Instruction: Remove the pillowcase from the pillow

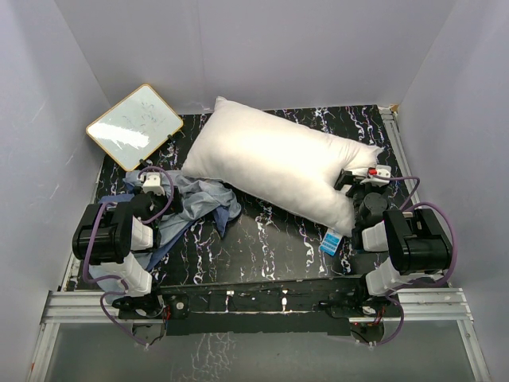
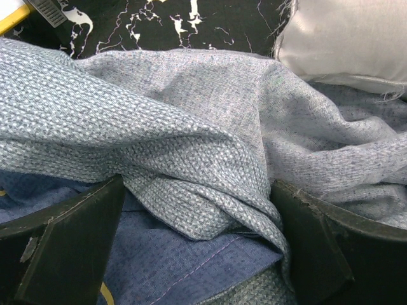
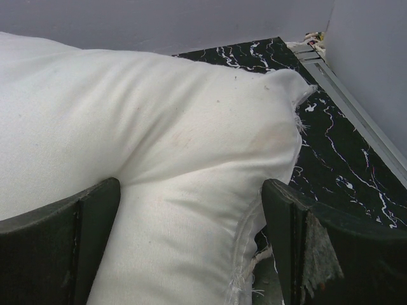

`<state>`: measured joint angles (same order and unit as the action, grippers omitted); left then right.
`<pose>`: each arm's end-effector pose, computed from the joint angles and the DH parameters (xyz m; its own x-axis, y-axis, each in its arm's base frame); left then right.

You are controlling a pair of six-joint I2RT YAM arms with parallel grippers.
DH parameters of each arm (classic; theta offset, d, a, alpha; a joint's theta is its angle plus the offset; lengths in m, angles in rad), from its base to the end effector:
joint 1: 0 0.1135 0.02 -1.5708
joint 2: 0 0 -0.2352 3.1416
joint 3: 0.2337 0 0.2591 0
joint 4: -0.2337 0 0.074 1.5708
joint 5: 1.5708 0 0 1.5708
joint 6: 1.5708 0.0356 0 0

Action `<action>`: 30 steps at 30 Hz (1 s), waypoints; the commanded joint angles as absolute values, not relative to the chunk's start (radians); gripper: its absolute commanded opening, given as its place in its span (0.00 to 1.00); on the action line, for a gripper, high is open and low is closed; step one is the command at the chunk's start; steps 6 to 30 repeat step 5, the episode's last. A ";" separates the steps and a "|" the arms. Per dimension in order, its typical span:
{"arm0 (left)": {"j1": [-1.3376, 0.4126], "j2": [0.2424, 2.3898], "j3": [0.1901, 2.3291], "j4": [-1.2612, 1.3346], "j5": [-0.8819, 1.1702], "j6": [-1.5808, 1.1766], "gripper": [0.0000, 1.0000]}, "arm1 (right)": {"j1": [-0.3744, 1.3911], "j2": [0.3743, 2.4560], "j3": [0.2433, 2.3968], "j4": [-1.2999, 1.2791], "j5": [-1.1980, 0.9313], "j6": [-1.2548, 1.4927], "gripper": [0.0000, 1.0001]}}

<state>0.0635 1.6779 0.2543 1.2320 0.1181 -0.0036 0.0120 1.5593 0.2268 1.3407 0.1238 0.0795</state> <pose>0.2486 0.0116 0.0860 -0.1902 -0.0157 -0.9816 0.0517 0.9983 -0.0260 0.2445 -0.0015 0.1188 0.0170 0.0790 -0.9967 0.1106 0.9906 0.0804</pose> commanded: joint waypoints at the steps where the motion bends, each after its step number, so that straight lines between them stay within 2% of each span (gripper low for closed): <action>1: 0.064 1.681 0.273 1.245 0.107 -0.004 0.97 | 0.025 1.590 0.218 1.241 0.036 0.021 0.98; 30: 0.064 1.676 0.264 1.259 0.108 -0.007 0.97 | 0.025 1.588 0.219 1.239 0.035 0.021 0.98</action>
